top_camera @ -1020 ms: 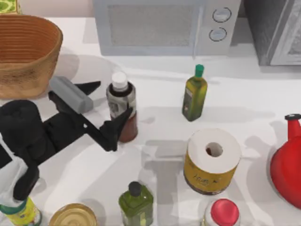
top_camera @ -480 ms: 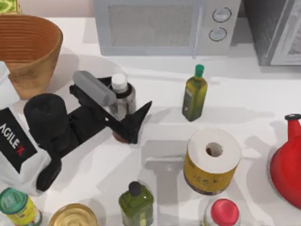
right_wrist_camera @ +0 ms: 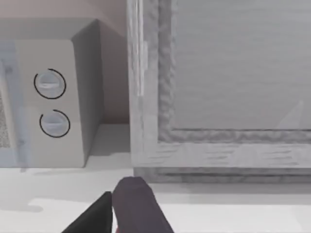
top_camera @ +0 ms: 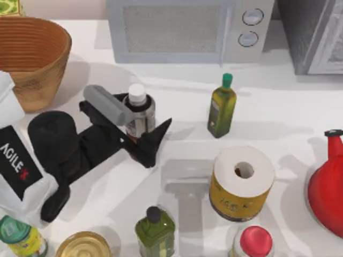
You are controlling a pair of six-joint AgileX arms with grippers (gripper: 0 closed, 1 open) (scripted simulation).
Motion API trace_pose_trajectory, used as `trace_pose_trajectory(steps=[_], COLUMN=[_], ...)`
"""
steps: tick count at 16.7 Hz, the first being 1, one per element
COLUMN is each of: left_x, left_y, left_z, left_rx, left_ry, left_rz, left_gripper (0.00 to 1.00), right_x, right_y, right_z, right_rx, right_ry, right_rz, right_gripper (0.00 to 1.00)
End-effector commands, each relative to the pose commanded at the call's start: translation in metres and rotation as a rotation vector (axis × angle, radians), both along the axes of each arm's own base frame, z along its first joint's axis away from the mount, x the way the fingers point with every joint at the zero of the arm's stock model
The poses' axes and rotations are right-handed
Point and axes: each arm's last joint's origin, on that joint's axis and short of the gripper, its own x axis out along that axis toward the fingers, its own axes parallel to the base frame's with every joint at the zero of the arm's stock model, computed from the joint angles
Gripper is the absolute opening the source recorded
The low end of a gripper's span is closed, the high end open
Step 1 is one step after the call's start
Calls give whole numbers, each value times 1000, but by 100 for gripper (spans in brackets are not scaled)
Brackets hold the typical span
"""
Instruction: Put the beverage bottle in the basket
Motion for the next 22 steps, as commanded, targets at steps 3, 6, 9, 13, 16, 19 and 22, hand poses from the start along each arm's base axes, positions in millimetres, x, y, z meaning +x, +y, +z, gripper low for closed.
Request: trace_pose_trajectory(steps=[3, 6, 9, 13, 16, 19, 22], left_x=[0, 0, 0, 0, 0, 0, 9], left_y=[0, 0, 0, 0, 0, 0, -2], left_z=[0, 0, 0, 0, 0, 0, 10], left_rx=[0, 0, 0, 0, 0, 0, -16], left_ry=[0, 0, 0, 0, 0, -2, -14], left_rz=[0, 0, 0, 0, 0, 1, 34], left_gripper=[55, 32, 10, 0, 0, 0, 0], right_x=[0, 0, 0, 0, 0, 0, 0], right_y=[0, 0, 0, 0, 0, 0, 0], right_z=[0, 0, 0, 0, 0, 0, 0], right_rx=[0, 0, 0, 0, 0, 0, 0], right_ry=[0, 0, 0, 0, 0, 0, 0], right_rz=[0, 0, 0, 0, 0, 0, 0], right_gripper=[100, 100, 100, 100, 100, 100, 100])
